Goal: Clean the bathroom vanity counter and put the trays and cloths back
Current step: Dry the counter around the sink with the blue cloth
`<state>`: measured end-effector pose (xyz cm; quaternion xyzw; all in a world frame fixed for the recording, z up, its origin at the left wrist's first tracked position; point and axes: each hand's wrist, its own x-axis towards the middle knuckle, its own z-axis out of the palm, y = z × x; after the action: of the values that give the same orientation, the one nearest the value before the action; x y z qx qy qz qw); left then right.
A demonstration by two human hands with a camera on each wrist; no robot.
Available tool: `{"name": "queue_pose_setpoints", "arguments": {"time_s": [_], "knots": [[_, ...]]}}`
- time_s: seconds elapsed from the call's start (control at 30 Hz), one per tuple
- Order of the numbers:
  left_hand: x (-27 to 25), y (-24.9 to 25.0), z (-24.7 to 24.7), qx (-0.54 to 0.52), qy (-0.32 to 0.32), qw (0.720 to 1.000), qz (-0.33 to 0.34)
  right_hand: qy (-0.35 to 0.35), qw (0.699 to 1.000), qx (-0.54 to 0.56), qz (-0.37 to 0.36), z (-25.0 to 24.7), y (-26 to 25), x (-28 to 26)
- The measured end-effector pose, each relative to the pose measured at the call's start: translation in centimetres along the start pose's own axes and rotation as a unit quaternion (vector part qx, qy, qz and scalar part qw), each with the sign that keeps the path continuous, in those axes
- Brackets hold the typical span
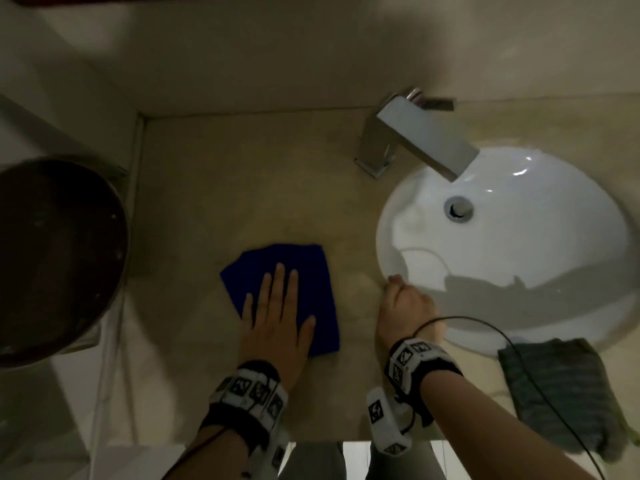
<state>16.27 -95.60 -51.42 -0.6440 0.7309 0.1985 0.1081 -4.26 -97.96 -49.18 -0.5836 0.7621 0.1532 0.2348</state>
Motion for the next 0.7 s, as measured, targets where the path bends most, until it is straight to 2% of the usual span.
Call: {"name": "queue_pose_setpoints", "arguments": {"time_s": [0.13, 0.23, 0.3, 0.4, 0.47, 0.57, 0.63, 0.7], "knots": [[9.1, 2.7, -3.1, -0.046, 0.052, 0.993, -0.090, -0.003, 1.000, 0.001, -0.002, 0.2, 0.0, 0.1], [13.0, 5.1, -4.6, -0.087, 0.065, 0.986, -0.124, -0.001, 0.999, 0.030, 0.014, 0.0, 0.1, 0.3], [12.5, 5.7, -4.1, -0.099, 0.083, 0.983, -0.128, -0.002, 1.000, 0.024, 0.004, 0.0, 0.0, 0.2], [8.1, 5.0, -2.6, -0.091, 0.086, 0.989, -0.085, -0.006, 0.999, 0.033, 0.016, -0.1, -0.1, 0.2], [4.1, 3.4, -1.1, -0.078, 0.055, 0.994, -0.057, -0.002, 0.999, 0.044, 0.030, 0.0, -0.1, 0.2], [-0.3, 0.8, 0.3, -0.047, -0.001, 0.997, -0.059, -0.003, 0.998, 0.050, 0.031, 0.1, 0.0, 0.3], [-0.4, 0.2, -0.3, -0.045, -0.025, 0.996, -0.079, -0.013, 0.998, 0.049, 0.024, 0.6, 0.1, 0.5], [1.7, 0.3, -1.5, -0.056, -0.011, 0.994, -0.092, -0.022, 0.998, 0.048, 0.025, 0.9, 0.1, 0.6]]}}
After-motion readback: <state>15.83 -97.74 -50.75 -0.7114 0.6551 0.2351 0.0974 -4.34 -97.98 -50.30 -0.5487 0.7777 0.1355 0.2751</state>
